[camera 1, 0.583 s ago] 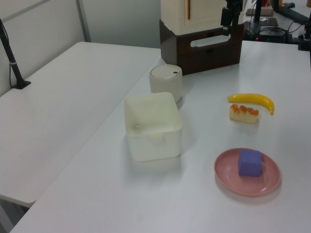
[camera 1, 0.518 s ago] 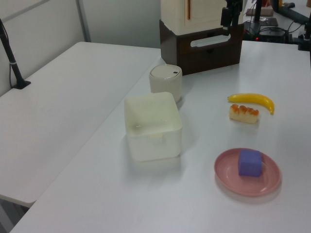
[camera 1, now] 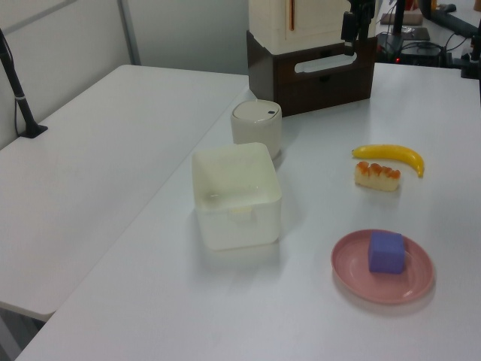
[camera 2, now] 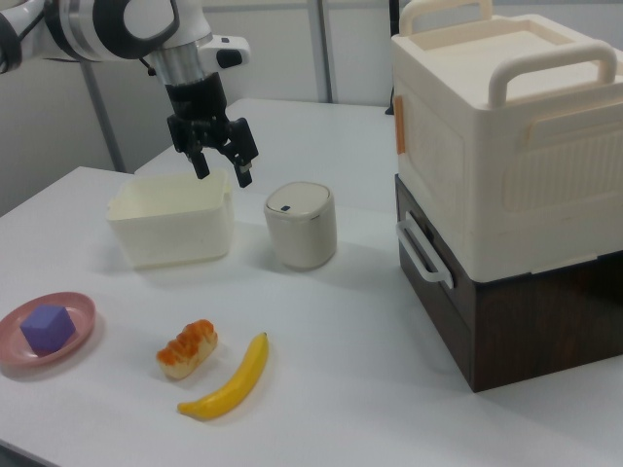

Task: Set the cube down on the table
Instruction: 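Move the gripper toward the purple cube on the pink plate, then lower the open gripper over the purple cube and close on it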

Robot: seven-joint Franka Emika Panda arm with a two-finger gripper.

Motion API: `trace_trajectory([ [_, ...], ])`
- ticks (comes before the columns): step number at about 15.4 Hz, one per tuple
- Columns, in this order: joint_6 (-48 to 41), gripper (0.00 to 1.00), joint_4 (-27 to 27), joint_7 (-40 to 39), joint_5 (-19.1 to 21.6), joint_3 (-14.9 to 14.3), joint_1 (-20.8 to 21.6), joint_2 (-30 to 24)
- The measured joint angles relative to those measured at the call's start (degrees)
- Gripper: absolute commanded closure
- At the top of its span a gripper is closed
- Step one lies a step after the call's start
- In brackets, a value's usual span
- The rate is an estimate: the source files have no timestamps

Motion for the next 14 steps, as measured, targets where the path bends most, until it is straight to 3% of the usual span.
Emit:
trace_trajectory([
  [7,0.01,0.0,-0.22,-0.62,0.06,0.38,3.85,0.2],
  [14,0.02,0.0,-4.39,-0.62,1.74,0.81,16.41,0.83],
])
